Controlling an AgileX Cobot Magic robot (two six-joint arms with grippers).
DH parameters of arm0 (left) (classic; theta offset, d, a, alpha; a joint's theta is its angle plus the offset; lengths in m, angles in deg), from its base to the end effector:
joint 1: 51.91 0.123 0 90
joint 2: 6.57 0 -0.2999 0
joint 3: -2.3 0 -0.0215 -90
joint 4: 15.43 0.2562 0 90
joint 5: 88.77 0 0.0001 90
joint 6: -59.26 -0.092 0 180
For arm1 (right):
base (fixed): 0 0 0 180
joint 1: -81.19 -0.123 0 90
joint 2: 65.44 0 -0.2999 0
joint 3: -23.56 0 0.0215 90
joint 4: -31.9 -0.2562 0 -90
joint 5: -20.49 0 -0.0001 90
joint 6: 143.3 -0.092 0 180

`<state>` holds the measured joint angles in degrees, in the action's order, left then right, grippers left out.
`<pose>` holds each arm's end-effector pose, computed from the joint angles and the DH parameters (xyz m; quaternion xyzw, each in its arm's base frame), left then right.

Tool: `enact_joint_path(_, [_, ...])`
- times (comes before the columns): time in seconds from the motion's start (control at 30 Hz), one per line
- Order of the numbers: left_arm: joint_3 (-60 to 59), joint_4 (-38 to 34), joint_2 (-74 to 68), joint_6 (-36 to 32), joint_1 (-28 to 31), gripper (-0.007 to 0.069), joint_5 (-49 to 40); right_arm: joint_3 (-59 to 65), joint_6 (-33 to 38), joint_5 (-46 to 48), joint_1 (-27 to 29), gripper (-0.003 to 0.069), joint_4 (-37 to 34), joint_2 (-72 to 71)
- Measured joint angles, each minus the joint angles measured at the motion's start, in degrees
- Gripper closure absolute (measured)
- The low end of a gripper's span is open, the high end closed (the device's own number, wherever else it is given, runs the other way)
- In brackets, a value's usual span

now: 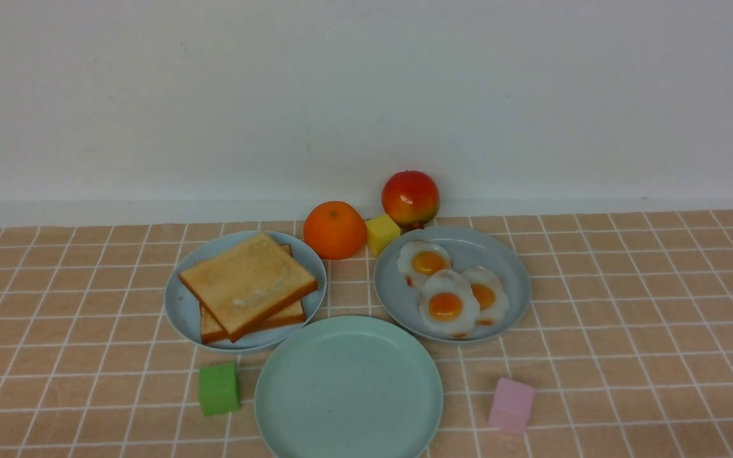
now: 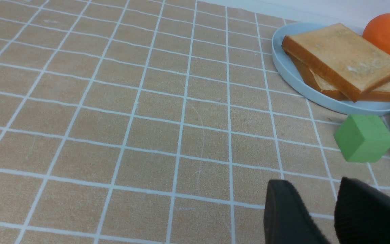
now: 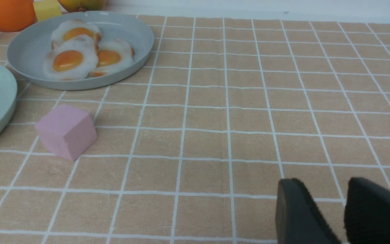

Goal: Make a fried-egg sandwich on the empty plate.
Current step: Use the left arm to grab a slice of bread

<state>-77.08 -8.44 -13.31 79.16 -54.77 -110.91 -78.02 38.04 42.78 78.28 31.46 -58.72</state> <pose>0.0438 0.0020 0.1683 -0.0879 0.8047 -0.0647 0.5836 0.0433 0.0025 0.1736 -0.0279 0.8056 0.0114 0.5917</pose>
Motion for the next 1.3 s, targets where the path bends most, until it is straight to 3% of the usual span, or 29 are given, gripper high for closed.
enact_joint_path(0.27, [0.0,6.5,0.0,0.0,0.0,0.0386,0.0,0.0,0.0,0.0,0.0,0.0419,0.0,0.0])
enact_joint_path(0.83, [0.0,7.6,0.0,0.0,0.0,0.0386,1.9,0.2,0.0,-1.3,0.0,0.0418,0.0,0.0])
enact_joint_path(1.0, [0.0,7.8,0.0,0.0,0.0,0.0386,10.9,0.6,0.0,-8.9,0.0,0.0418,-3.9,0.0])
enact_joint_path(1.13, [0.0,8.0,0.0,0.0,0.0,0.0386,18.4,0.6,0.0,-19.4,0.0,0.0418,-11.1,0.0])
enact_joint_path(1.3, [0.0,8.0,0.0,0.0,0.0,0.0386,20.0,0.6,0.0,-27.7,0.0,0.0418,-14.0,0.0])
